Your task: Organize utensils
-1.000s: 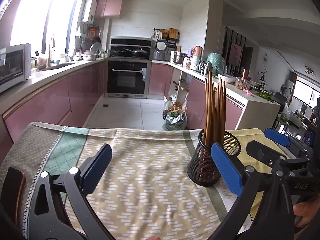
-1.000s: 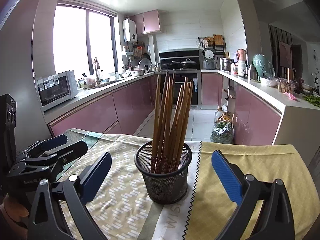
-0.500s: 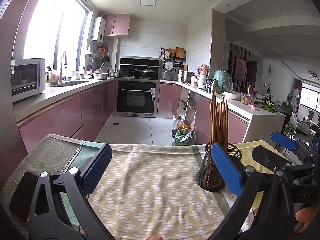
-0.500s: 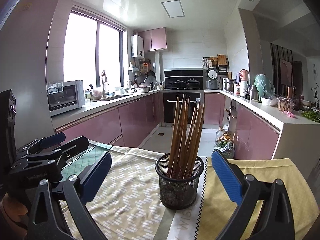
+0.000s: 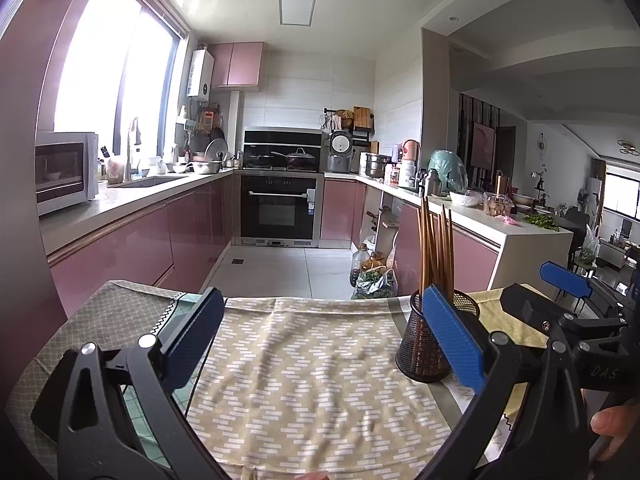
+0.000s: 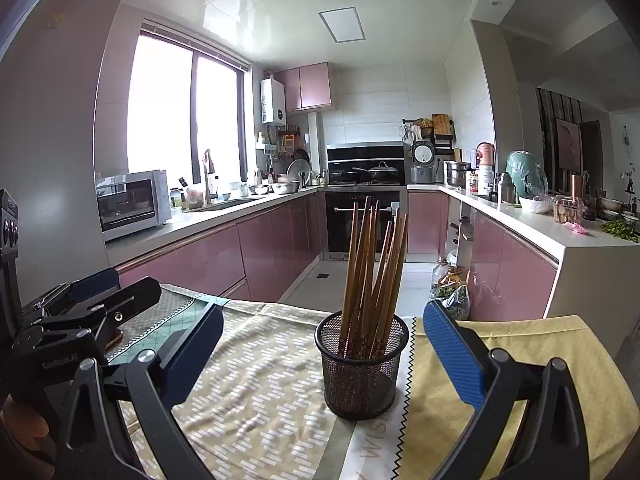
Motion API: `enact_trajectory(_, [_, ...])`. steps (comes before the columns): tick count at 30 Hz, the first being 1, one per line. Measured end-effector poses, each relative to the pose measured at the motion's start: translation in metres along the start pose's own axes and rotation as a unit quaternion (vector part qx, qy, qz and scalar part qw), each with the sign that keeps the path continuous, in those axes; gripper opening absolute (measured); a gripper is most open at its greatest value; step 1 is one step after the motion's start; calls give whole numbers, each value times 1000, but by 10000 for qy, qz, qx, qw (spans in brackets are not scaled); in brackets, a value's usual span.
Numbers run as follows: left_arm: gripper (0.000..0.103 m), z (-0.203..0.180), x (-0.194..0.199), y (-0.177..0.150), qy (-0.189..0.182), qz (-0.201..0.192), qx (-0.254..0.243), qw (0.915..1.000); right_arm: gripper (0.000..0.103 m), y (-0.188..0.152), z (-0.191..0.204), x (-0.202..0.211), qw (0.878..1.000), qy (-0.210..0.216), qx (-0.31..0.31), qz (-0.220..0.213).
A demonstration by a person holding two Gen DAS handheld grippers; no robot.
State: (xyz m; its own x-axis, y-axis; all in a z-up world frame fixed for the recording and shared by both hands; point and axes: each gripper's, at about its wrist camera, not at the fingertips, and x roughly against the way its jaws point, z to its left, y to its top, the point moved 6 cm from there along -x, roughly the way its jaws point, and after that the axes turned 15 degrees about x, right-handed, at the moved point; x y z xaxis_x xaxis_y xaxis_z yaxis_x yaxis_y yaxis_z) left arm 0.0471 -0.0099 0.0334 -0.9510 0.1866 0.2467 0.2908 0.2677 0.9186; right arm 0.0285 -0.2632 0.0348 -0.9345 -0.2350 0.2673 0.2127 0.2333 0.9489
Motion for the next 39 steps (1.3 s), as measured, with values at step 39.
enact_trajectory(39, [98,-2,4,1,58,-58,-72,9999,97,-3,-2,3,9999,-29,-134,-33])
